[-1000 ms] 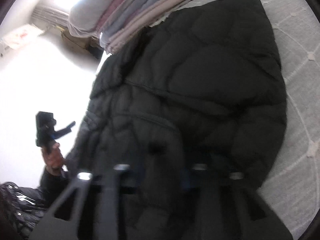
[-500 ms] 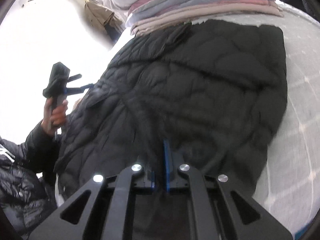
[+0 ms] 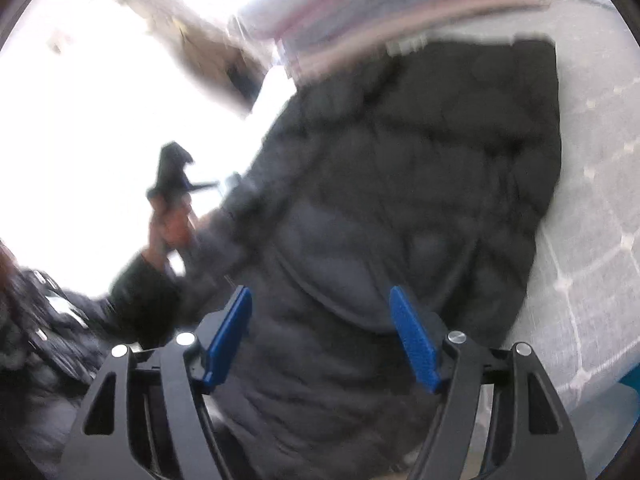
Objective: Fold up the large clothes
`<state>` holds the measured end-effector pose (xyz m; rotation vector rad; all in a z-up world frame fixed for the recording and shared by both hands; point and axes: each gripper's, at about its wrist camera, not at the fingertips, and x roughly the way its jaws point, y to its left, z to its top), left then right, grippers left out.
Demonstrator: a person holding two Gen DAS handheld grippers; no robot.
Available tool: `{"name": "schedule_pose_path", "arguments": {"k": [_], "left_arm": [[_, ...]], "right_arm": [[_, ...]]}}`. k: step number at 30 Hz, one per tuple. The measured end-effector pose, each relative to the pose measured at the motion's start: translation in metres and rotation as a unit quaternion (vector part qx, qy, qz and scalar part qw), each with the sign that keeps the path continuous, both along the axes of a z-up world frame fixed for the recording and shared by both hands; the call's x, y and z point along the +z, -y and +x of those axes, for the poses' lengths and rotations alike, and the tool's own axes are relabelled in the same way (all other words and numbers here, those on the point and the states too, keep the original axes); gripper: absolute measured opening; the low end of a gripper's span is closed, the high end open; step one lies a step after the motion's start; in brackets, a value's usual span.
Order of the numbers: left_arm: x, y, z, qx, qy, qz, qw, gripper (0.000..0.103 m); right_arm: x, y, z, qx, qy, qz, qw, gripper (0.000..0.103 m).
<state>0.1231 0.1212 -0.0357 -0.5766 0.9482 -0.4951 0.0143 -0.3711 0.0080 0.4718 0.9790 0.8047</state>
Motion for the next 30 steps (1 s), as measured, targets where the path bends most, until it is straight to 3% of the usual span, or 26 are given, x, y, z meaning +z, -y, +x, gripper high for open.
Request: {"name": "schedule_pose_path", "arguments": {"k": [4,5,7,8,11,14,17,18,21,24,30], "left_arm": [[0.005,-0.005,-0.005,0.004,0.007,-0.002,1.0,0.088],[0.006,-0.007,-0.006,0.006,0.009,-0.003,0.9999,0.088],[0.008,-0.015,-0.008,0.011,0.01,-0.007,0.9999,0.088],[0.008,-0.018,-0.008,0.011,0.009,-0.008,0.9999,0.088],[0.009,-0.031,-0.011,0.02,0.009,-0.008,0.9997,0.088],[0.015,-0.049,-0.017,0.02,0.019,-0.004,0.9996,0.088],[0.02,-0.07,-0.025,-0.015,0.018,-0.023,0.9995,0.088],[0.021,-0.079,-0.03,-0.029,0.012,-0.032,0.999,0.088],[0.031,-0.111,-0.051,-0.019,0.014,-0.038,0.999,0.088],[0.032,-0.142,-0.073,-0.01,0.005,-0.037,0.9992,0.092],[-0.004,-0.2,-0.106,0.04,-0.071,0.014,0.9966,0.093]], "right_arm": [[-0.011,-0.022,0.021,-0.014,-0.004,0.029,0.999,0.079],[-0.03,-0.031,0.028,-0.015,-0.03,0.018,0.999,0.079],[-0.077,-0.049,0.036,-0.015,-0.095,-0.05,0.994,0.079],[-0.084,-0.052,0.035,-0.013,-0.095,-0.058,0.994,0.079],[-0.068,-0.042,0.029,-0.047,-0.106,-0.027,0.993,0.079],[-0.029,-0.025,0.003,-0.066,-0.078,-0.019,0.995,0.079],[-0.005,-0.002,-0.034,-0.093,-0.076,-0.044,0.992,0.095],[-0.003,0.005,-0.045,-0.1,-0.08,-0.051,0.99,0.096],[-0.015,0.033,-0.079,-0.135,-0.115,-0.07,0.982,0.096],[-0.039,0.058,-0.102,-0.162,-0.154,-0.045,0.974,0.096],[-0.08,0.045,-0.109,-0.156,-0.2,0.024,0.967,0.096]]}}
